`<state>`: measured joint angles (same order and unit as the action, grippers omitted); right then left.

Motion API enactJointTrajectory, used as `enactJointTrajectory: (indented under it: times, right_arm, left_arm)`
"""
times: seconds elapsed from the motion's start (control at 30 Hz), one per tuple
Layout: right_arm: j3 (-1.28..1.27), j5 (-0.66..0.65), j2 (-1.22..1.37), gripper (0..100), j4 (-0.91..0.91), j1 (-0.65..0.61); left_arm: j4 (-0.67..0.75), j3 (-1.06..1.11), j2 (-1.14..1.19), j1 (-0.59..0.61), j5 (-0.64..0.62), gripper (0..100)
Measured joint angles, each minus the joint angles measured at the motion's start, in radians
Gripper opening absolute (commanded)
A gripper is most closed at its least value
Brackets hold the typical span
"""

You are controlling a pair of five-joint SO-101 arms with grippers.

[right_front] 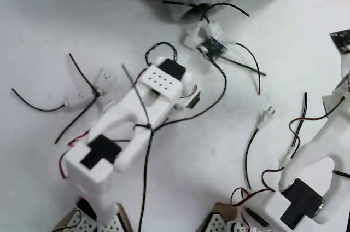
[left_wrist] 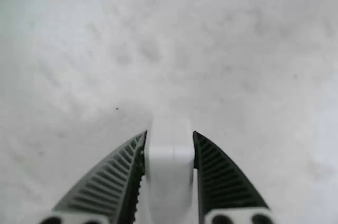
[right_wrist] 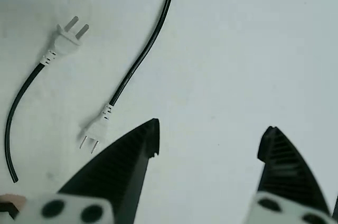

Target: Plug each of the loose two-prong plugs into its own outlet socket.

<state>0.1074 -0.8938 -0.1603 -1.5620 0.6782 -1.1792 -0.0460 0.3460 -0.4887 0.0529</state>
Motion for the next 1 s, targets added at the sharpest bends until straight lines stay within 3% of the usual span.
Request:
enactJointTrajectory:
  times: [0.1, 0.2, 0.37, 0.63, 1.0]
  right_arm:
    - [0.000, -0.037, 0.000, 30.1, 0.000, 0.008]
    - [0.000, -0.049, 0.000, 30.1, 0.000, 0.017]
    - [0.015, -0.054, 0.002, 30.1, 0.000, 0.015]
    - [0.028, -0.055, 0.000, 30.1, 0.000, 0.015]
    - [0.028, -0.055, 0.000, 30.1, 0.000, 0.015]
  left_arm:
    - [0.044, -0.063, 0.115, 0.054, -0.132, 3]
    - [0.041, -0.178, 0.262, 0.107, -0.180, 3]
    - [-0.083, -0.384, 0.390, 0.137, -0.307, 5]
    - [-0.140, -0.428, 0.411, 0.175, -0.341, 21]
    - [-0.183, -0.428, 0.374, 0.144, -0.341, 22]
